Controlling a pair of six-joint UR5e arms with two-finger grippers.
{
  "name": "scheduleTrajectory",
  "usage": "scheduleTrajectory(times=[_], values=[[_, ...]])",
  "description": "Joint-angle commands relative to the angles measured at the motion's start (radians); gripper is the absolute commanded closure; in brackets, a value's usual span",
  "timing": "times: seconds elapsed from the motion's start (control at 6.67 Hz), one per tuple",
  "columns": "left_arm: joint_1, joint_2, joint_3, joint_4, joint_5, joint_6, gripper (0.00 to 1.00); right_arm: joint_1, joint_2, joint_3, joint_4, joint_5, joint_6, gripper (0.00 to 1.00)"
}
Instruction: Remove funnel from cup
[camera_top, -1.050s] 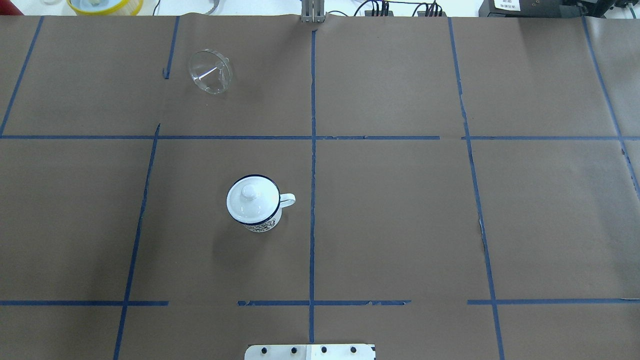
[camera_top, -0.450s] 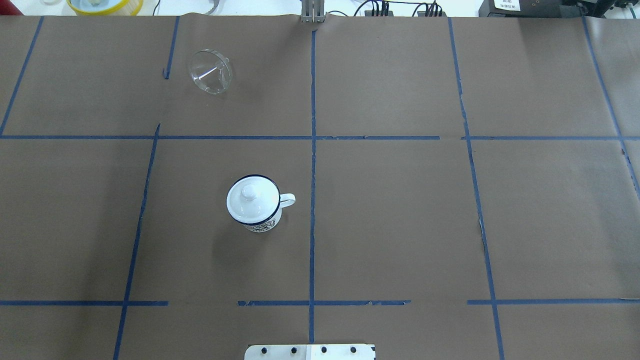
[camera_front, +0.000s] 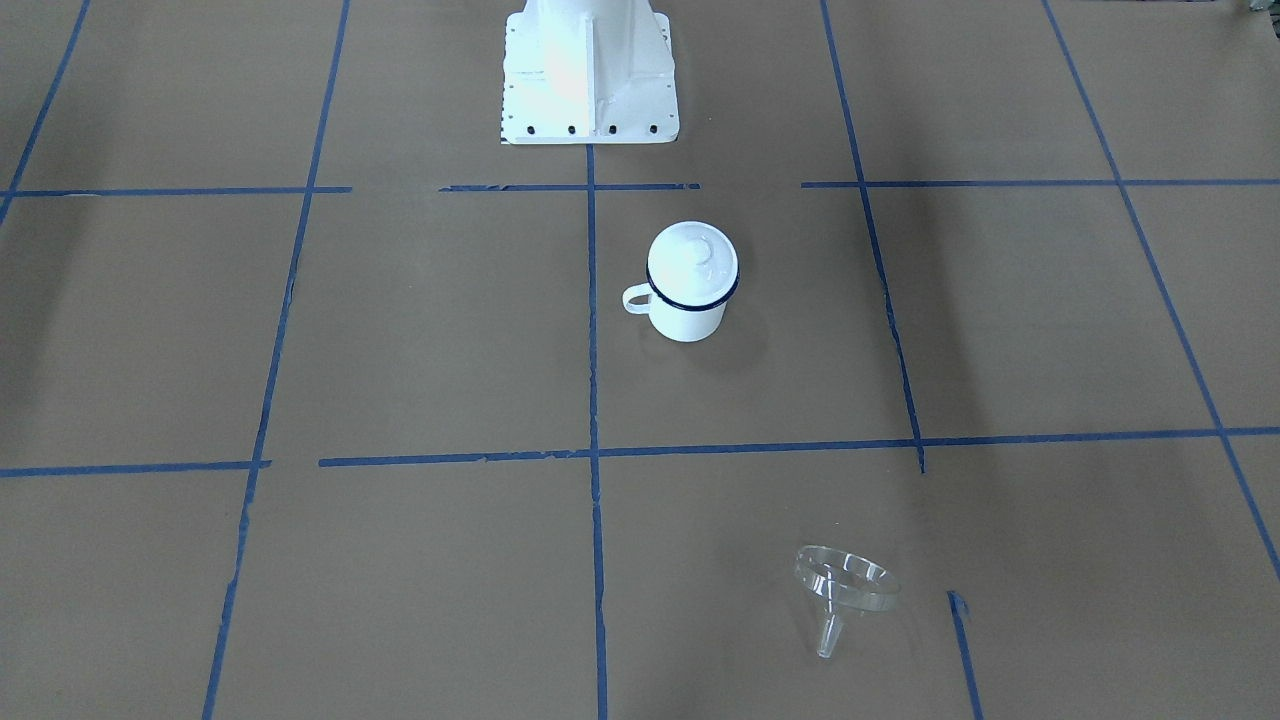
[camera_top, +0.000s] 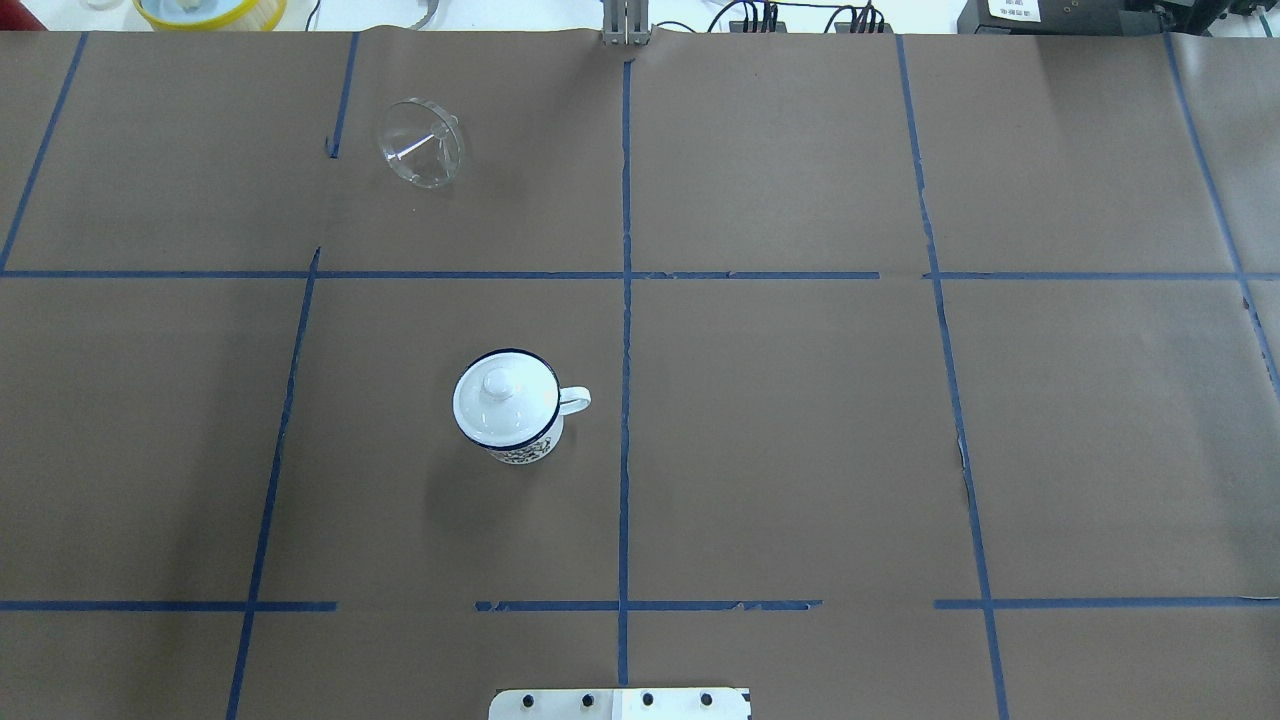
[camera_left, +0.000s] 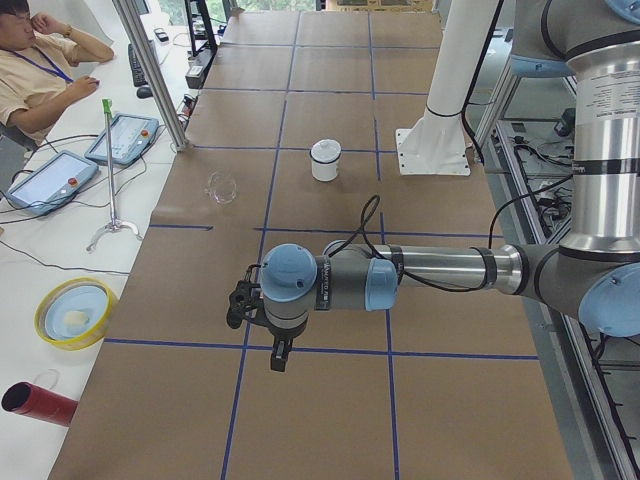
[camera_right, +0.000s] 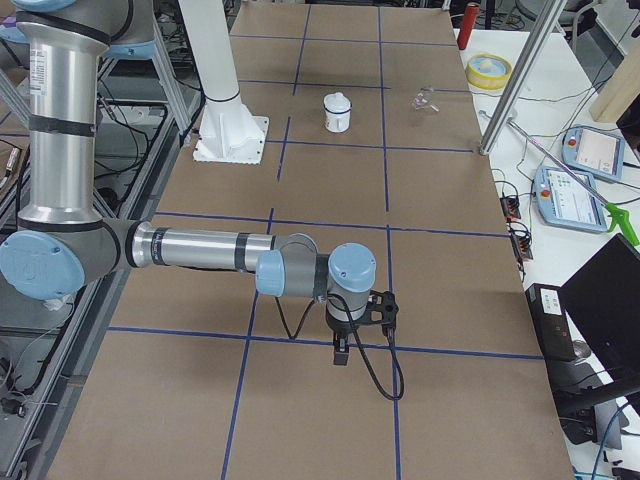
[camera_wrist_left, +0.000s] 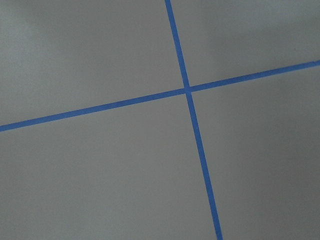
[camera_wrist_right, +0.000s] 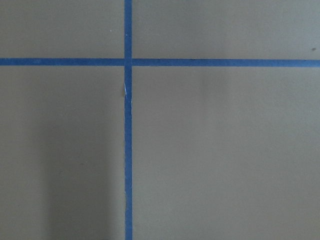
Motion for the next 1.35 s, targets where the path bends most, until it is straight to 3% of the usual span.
scheduleTrajectory(times=[0.0, 1.2], values=[[0.001, -0.001, 0.007, -0.003, 0.003, -0.027, 0.0, 0.0, 0.0, 0.0, 0.0, 0.0, 0.0, 0.0], [0.001, -0.003, -0.002, -0.071, 0.02, -0.02, 0.0, 0.0, 0.0, 0.0, 0.0, 0.0, 0.0, 0.0]])
